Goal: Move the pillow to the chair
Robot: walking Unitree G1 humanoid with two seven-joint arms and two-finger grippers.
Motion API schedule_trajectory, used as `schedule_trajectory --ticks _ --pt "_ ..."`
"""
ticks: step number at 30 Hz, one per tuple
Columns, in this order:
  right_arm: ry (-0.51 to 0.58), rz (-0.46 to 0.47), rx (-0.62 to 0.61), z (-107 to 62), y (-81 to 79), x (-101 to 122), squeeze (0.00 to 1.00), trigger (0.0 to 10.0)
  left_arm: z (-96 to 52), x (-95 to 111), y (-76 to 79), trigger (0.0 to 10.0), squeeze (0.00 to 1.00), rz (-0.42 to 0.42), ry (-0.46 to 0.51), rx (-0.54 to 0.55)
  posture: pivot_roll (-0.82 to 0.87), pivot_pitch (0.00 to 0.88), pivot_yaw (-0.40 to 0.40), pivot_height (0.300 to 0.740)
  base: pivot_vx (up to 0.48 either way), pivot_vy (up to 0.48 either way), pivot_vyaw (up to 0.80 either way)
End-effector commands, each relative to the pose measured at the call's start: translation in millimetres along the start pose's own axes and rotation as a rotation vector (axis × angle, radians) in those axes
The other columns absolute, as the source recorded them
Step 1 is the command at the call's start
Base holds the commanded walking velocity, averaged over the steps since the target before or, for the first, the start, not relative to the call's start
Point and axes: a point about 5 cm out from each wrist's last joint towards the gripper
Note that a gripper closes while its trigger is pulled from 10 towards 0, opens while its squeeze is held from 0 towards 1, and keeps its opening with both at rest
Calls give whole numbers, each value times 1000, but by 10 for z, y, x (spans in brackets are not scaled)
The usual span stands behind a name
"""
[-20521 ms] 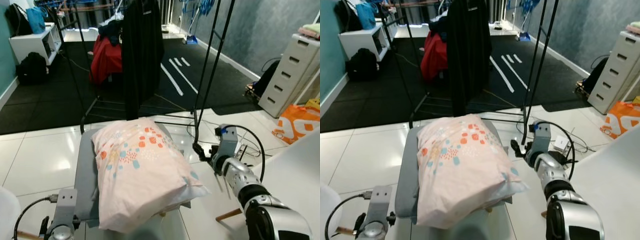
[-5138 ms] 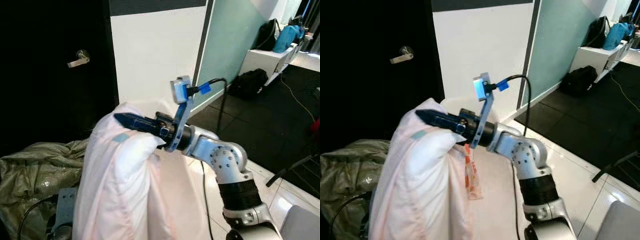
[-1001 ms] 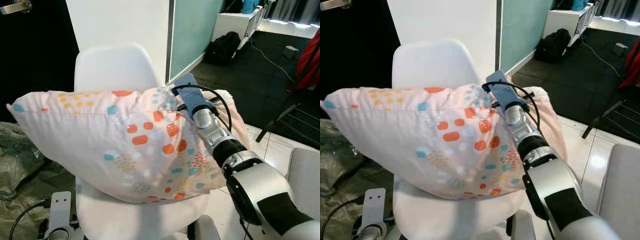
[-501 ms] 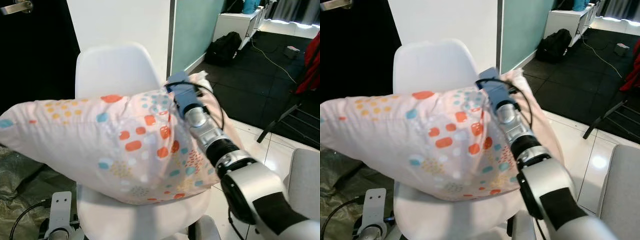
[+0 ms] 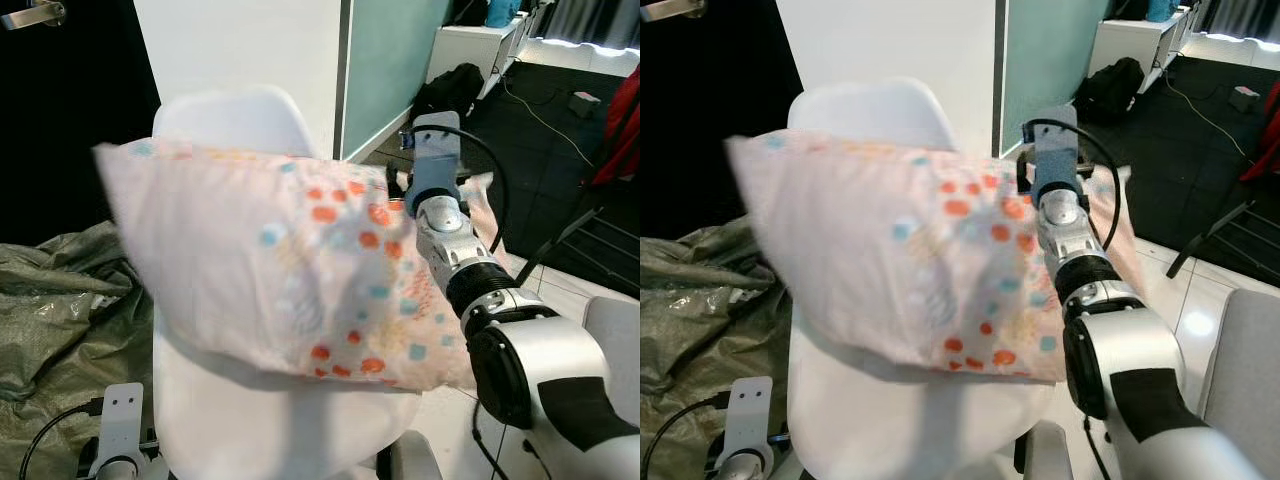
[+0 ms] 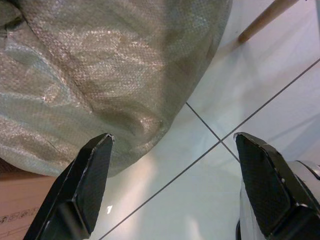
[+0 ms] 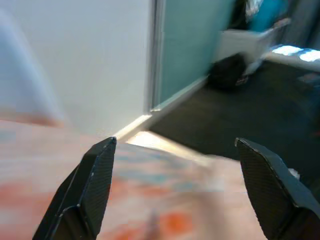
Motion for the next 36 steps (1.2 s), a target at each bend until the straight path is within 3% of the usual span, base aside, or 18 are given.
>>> schedule_trajectory --ticks 1,2,3,4,5,6,7,8,9,11,13,15,22,26,27,29,31,36 --pt "0 36 47 -2 -61 -1 965 10000 -19 -15 110 10000 0 17 -9 -39 -60 69 -21 453 0 0 0" --pt "0 36 47 -2 -61 -1 965 10000 -19 -15 110 10000 0 17 -9 -39 -60 69 -21 453 0 0 0" --pt "0 40 104 -12 -120 -22 800 10000 -21 -19 111 10000 0 18 -10 -40 -63 65 -19 453 0 0 0" --pt "-55 -28 278 -68 -304 -174 0 10000 -22 -22 112 10000 0 19 -11 -41 -67 62 -15 453 0 0 0" --pt "-55 -28 278 -68 -304 -174 0 10000 -22 -22 112 10000 0 19 -11 -41 -67 62 -15 453 0 0 0" --pt "-130 -148 427 -149 -456 -364 0 10000 -23 -25 114 10000 0 20 -11 -42 -67 62 -15 453 0 0 0" --pt "-130 -148 427 -149 -456 -364 0 10000 -23 -25 114 10000 0 20 -11 -42 -67 62 -15 453 0 0 0" --pt "-262 -262 539 -253 -542 -616 0 10000 -23 -25 114 10000 0 20 -12 -42 -65 63 -18 453 0 0 0" --pt "-262 -262 539 -253 -542 -616 0 10000 -23 -25 114 10000 0 20 -12 -42 -65 63 -18 453 0 0 0" --pt "-567 -409 608 -474 -503 -1089 0 10000 -23 -23 111 10000 0 16 -10 -39 -64 69 -21 453 0 0 0" --pt "-567 -409 608 -474 -503 -1089 0 10000 -23 -23 111 10000 0 16 -10 -39 -64 69 -21 453 0 0 0" --pt "-699 -485 653 -617 -463 -1310 0 10000 -23 -23 110 10000 0 14 -9 -36 -62 73 -19 453 0 0 0" --pt "-792 -532 710 -726 -424 -1448 0 10000 -22 -20 107 10000 0 12 -8 -33 -63 78 -24 453 0 0 0" --pt "-788 -491 947 -849 -624 -1494 0 10000 -16 -7 88 10000 0 4 -2 -24 -62 82 -24 453 0 0 0" --pt "-788 -491 947 -849 -624 -1494 0 10000 -16 -7 88 10000 0 4 -2 -24 -62 82 -24 453 0 0 0" --pt "-782 -502 1108 -944 -722 -1524 0 10000 -15 -4 83 10000 0 4 -1 -23 -62 83 -23 453 0 0 0" --pt "-782 -507 1122 -956 -727 -1530 0 10000 -14 -3 82 10000 0 5 0 -23 -62 83 -23 453 0 0 0" --pt "-780 -669 1038 -912 -600 -1561 0 10000 -12 3 81 10000 0 6 1 -23 -64 84 -22 453 0 0 0"
Point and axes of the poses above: a point about 5 cm out from each wrist's last joint towards the gripper, its own z axis pointing out of the wrist towards the gripper, its own x axis along the axis of the wrist's last joint, y = z × x
